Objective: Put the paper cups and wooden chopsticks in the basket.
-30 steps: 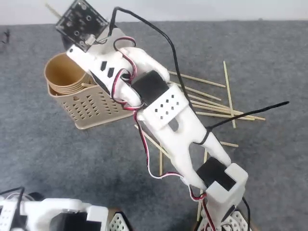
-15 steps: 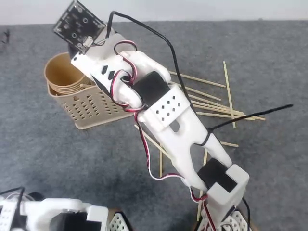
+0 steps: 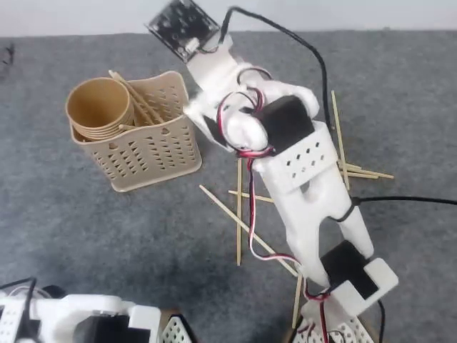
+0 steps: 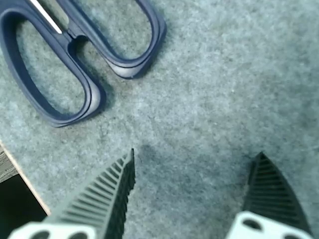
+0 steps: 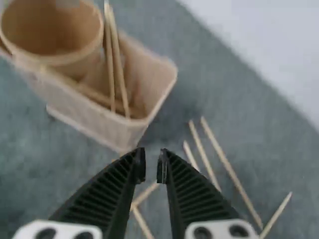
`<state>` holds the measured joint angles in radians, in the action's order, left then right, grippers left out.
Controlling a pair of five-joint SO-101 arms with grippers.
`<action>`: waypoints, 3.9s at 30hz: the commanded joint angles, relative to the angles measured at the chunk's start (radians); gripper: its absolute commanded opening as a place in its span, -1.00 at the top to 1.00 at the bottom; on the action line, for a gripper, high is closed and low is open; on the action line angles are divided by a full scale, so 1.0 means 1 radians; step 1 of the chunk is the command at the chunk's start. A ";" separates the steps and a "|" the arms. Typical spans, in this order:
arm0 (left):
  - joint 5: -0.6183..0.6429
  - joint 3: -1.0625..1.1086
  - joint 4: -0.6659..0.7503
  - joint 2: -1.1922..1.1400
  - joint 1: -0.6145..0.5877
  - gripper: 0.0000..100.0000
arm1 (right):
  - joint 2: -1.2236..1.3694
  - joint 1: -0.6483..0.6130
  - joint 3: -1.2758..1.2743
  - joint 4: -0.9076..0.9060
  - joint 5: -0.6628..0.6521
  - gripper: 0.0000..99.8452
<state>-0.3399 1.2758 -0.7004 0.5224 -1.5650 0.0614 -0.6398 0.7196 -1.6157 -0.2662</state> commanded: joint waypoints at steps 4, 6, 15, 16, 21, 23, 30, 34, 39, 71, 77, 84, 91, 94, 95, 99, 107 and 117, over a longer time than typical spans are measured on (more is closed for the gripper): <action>-0.009 -0.002 0.018 0.020 0.008 0.31 | -0.008 0.013 -0.204 -0.140 0.012 0.89; -0.009 -0.002 0.018 0.020 0.008 0.31 | -0.002 0.010 -0.322 -0.099 0.015 0.85; -0.009 -0.002 0.018 0.020 0.008 0.31 | -0.266 -0.010 -0.977 0.245 -0.026 0.70; -0.009 -0.002 0.018 0.020 0.008 0.31 | -0.314 -0.012 -1.057 0.295 -0.040 0.71; -0.009 -0.002 0.018 0.021 0.008 0.31 | -0.455 -0.005 -1.356 0.484 -0.095 0.72; -0.009 -0.002 0.018 0.021 0.008 0.31 | -0.453 -0.005 -1.399 0.504 -0.107 0.72; -0.009 -0.002 0.018 0.021 0.008 0.31 | -0.357 -0.010 -1.410 0.532 -0.106 0.72; -0.009 -0.002 0.018 0.021 0.008 0.31 | -0.265 -0.010 -1.410 0.555 -0.103 0.72; -0.009 -0.002 0.018 0.021 0.008 0.31 | -0.186 -0.065 -1.413 0.570 -0.081 0.72; -0.009 -0.002 0.018 0.020 0.008 0.31 | -0.323 -0.065 -1.109 0.263 -0.160 0.99; -0.009 -0.002 0.018 0.020 0.008 0.31 | -0.622 -0.062 -0.758 0.105 -0.229 0.99; -0.009 -0.002 0.018 0.020 0.008 0.31 | -0.613 -0.064 -0.761 0.392 -0.288 0.99; -0.009 -0.002 0.018 0.020 0.008 0.31 | -0.530 -0.110 -0.901 1.038 -0.295 0.99; -0.009 -0.002 0.018 0.020 0.008 0.31 | -0.440 -0.134 -0.908 1.244 -0.295 0.99; -0.009 -0.002 0.018 0.020 0.008 0.31 | -0.407 -0.137 -0.907 1.302 -0.295 0.99; -0.009 -0.002 0.018 0.020 0.008 0.31 | -0.286 -0.142 -0.902 1.489 -0.293 0.99; -0.009 -0.002 0.018 0.021 0.008 0.31 | 0.019 -0.136 -0.644 1.466 -0.288 0.99; -0.009 -0.002 0.018 0.021 0.008 0.31 | 0.110 -0.073 -0.465 1.234 -0.281 0.69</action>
<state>-0.3399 1.2758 -0.7004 0.5224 -1.5650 0.2025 -0.7288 0.1718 -0.2793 -0.5485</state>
